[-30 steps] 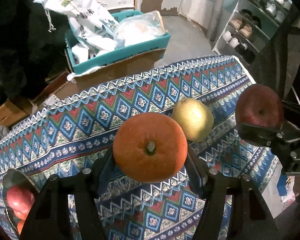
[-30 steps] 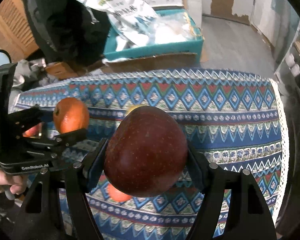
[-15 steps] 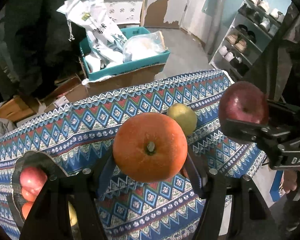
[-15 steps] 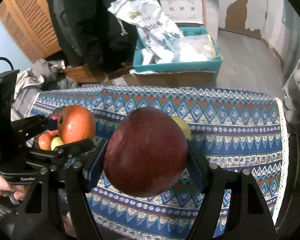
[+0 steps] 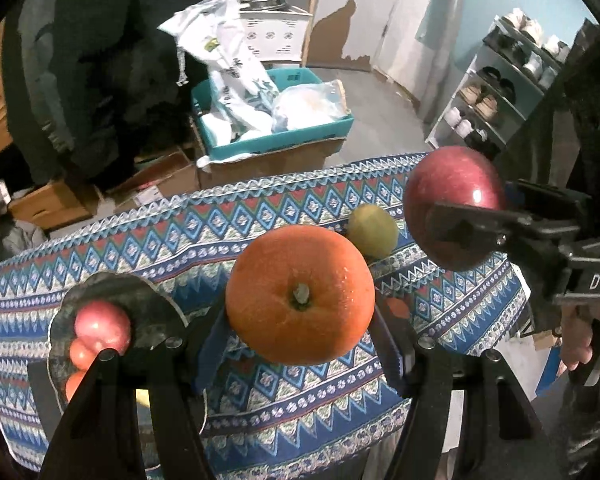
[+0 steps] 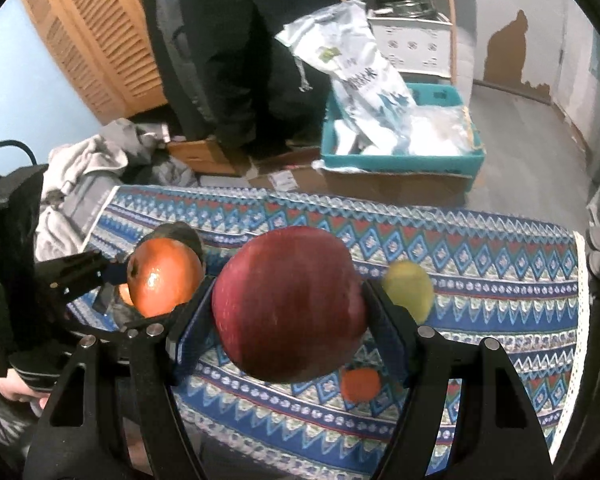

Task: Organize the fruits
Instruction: 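Carry the red apple with the right tool while the left tool carries the orange to the bowl, then release the red apple with the right tool while the left tool releases the orange into the bowl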

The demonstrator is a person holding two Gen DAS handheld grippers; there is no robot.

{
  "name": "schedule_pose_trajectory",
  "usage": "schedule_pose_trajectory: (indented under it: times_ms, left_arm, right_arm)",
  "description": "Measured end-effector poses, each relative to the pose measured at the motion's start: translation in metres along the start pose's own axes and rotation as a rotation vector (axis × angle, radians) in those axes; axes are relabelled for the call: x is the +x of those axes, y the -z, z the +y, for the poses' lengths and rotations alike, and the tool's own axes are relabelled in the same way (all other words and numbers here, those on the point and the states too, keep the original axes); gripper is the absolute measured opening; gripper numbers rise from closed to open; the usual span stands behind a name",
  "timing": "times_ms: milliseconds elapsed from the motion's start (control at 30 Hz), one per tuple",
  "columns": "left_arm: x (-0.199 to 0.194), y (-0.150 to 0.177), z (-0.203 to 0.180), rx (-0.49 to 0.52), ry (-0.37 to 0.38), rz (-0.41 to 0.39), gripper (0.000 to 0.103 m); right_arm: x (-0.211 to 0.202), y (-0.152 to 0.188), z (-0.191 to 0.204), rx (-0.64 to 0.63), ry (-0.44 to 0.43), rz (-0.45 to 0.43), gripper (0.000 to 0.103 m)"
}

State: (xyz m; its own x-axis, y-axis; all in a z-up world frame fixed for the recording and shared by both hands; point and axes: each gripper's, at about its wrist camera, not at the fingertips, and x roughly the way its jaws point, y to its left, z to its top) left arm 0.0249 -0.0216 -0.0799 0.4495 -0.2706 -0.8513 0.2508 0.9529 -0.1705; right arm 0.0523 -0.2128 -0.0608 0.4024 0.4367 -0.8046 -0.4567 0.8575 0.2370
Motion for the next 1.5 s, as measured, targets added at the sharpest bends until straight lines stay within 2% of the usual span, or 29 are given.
schedule_pose_trajectory:
  times_ms: [500, 900, 1200, 1333, 1500]
  left_arm:
    - [-0.02, 0.029, 0.054, -0.097, -0.037, -0.002, 0.067]
    - [-0.029, 0.059, 0.117, -0.193, -0.111, -0.011, 0.067]
    - [-0.013, 0.086, 0.158, -0.268, -0.152, 0.045, 0.067]
    - [-0.002, 0.099, 0.174, -0.312, -0.13, 0.08, 0.067]
    - [0.011, 0.112, 0.177, -0.302, -0.152, 0.113, 0.067]
  right_arm:
    - [0.03, -0.002, 0.025, -0.019, -0.028, 0.052, 0.073]
    - [0.064, -0.021, 0.079, -0.06, -0.112, 0.084, 0.073]
    - [0.103, -0.027, 0.119, -0.084, -0.172, 0.139, 0.073]
    - [0.123, -0.024, 0.132, -0.101, -0.179, 0.175, 0.073]
    - [0.148, -0.02, 0.146, -0.128, -0.174, 0.219, 0.073]
